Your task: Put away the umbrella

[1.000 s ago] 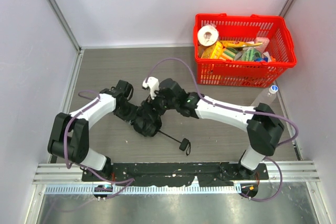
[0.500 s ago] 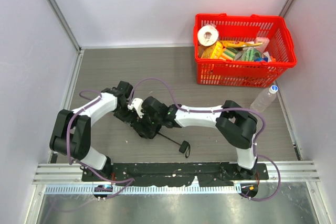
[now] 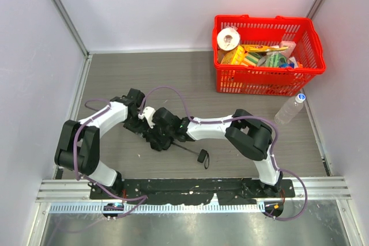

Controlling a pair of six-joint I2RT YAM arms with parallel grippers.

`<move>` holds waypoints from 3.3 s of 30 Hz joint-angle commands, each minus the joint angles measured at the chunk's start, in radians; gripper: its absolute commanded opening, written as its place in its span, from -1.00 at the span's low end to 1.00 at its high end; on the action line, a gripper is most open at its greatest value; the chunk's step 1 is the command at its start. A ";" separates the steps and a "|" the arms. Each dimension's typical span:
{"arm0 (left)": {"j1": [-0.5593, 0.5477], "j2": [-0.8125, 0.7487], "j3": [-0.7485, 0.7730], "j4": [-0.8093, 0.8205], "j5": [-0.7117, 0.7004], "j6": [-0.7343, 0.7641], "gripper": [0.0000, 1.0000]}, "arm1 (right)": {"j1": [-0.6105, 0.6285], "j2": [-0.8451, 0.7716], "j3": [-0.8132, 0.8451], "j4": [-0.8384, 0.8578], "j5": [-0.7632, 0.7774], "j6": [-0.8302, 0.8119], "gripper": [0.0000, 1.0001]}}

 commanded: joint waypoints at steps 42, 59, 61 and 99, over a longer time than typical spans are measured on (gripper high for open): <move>-0.049 -0.247 -0.251 0.629 0.053 0.183 0.99 | -0.266 -0.141 -0.153 0.434 -0.404 0.441 -0.99; -0.089 -0.227 -0.242 0.668 0.058 0.109 0.99 | -0.232 -0.222 -0.050 0.359 -0.301 0.372 -0.99; -0.090 -0.209 -0.233 0.690 0.068 0.115 0.99 | -0.223 -0.215 -0.041 0.372 -0.313 0.378 -0.99; -0.006 -0.294 -0.174 1.079 0.202 -0.035 -1.00 | -0.288 -0.647 -0.018 -0.379 -0.073 0.609 0.62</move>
